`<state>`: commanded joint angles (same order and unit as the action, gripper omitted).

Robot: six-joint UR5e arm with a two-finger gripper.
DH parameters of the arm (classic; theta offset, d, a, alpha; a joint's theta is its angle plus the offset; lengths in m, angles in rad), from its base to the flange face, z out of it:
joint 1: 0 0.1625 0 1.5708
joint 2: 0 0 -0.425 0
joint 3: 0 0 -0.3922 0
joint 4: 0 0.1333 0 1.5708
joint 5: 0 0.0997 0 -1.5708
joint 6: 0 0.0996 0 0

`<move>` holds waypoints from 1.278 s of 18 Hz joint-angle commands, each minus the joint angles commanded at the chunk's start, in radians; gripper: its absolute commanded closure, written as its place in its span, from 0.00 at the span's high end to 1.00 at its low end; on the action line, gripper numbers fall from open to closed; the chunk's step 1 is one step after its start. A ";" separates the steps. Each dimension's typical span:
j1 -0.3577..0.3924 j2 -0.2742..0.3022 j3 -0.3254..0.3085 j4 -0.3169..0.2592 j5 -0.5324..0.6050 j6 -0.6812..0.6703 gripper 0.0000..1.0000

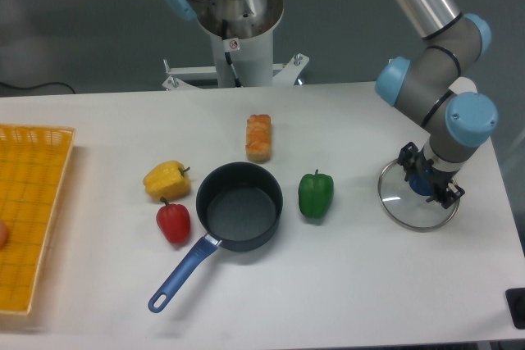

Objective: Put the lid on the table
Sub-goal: 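Set the glass lid flat on the table and open the gripper, then lift the open gripper up away from the lid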

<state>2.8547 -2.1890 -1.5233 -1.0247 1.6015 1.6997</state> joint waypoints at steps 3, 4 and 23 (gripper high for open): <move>0.000 0.000 0.000 0.000 0.000 0.000 0.77; 0.000 0.002 -0.002 0.000 0.000 0.000 0.80; 0.002 0.210 -0.095 -0.011 -0.009 0.008 1.00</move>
<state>2.8563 -1.9789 -1.6183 -1.0354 1.5924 1.7073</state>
